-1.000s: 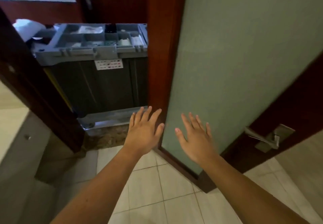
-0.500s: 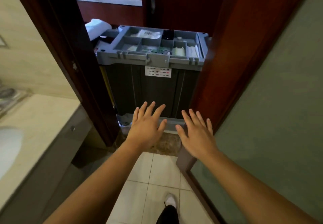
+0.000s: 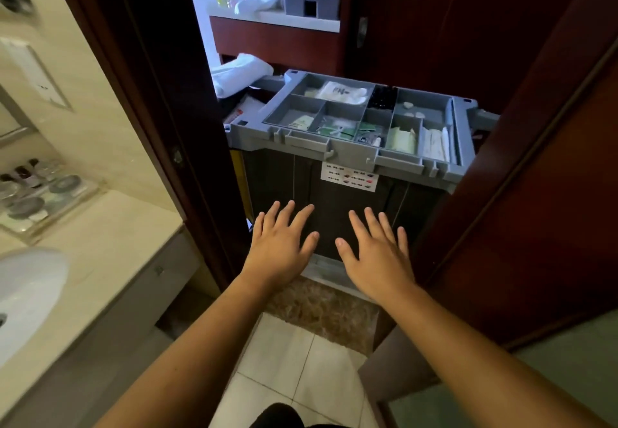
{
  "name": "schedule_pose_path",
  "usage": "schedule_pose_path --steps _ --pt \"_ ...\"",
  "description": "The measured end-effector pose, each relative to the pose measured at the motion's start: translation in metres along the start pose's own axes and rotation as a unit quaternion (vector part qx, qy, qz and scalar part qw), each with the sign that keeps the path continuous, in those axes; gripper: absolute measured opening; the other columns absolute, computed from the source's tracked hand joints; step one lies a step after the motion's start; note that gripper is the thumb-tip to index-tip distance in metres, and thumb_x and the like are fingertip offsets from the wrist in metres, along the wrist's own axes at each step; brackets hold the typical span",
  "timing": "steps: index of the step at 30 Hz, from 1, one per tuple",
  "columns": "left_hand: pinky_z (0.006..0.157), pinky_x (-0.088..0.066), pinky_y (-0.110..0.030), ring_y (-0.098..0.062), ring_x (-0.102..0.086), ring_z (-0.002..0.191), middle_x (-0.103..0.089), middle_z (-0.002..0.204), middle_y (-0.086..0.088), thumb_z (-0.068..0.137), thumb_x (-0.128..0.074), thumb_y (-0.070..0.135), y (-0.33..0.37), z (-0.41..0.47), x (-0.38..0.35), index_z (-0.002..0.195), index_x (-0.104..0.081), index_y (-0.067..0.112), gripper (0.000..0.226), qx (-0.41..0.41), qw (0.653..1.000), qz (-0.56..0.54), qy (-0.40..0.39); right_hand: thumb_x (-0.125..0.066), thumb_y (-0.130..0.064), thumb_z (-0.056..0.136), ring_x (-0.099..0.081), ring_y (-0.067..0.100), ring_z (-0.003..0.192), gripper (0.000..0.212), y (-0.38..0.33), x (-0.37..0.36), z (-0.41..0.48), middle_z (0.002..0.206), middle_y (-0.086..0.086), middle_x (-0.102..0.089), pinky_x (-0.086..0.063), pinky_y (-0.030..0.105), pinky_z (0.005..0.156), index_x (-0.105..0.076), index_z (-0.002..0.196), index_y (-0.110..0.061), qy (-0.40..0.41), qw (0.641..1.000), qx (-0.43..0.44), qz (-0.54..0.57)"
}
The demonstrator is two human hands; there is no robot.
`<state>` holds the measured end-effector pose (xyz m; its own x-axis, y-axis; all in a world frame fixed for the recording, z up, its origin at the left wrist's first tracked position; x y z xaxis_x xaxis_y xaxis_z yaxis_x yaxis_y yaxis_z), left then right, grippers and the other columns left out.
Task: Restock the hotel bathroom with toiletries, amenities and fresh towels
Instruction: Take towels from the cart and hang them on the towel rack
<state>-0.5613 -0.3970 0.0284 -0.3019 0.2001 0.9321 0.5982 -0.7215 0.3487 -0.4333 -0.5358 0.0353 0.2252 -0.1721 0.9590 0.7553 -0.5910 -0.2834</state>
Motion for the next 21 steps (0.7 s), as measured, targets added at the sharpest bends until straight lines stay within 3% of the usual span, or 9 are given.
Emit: schedule_pose_path --steps 10,21 --pt "0.127 0.002 -0.049 -0.026 0.000 0.161 -0.017 0.173 -0.001 0.106 -0.030 0.060 -0.058 0.113 -0.006 0.163 -0.017 0.042 0.061 0.034 0.999 -0.034 0.009 -0.027 -0.063 0.104 0.005 0.019 0.159 0.067 -0.023 -0.019 0.127 0.173 -0.001 -0.004 0.002 0.052 0.128 -0.011 0.163 -0.038 -0.008 0.999 0.004 0.032" --pt "0.128 0.000 -0.049 -0.027 -0.001 0.161 -0.018 0.173 -0.004 0.106 -0.031 0.060 -0.131 0.259 -0.015 0.163 -0.017 0.042 0.062 -0.007 0.998 -0.045 -0.031 -0.024 -0.064 0.103 0.005 0.020 0.159 0.067 -0.052 -0.036 0.282 0.173 -0.002 -0.001 0.004 0.051 0.127 -0.009 0.163 -0.039 -0.026 0.999 -0.019 -0.017"
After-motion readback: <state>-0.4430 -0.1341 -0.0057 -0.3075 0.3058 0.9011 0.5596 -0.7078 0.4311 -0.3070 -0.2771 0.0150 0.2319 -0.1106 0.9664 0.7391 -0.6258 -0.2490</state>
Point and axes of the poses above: each hand's wrist, its own z-axis towards the middle knuckle, its own x-axis out of the back of the hand, y = z × x, the point moved 5 cm from there along z, towards the middle knuckle
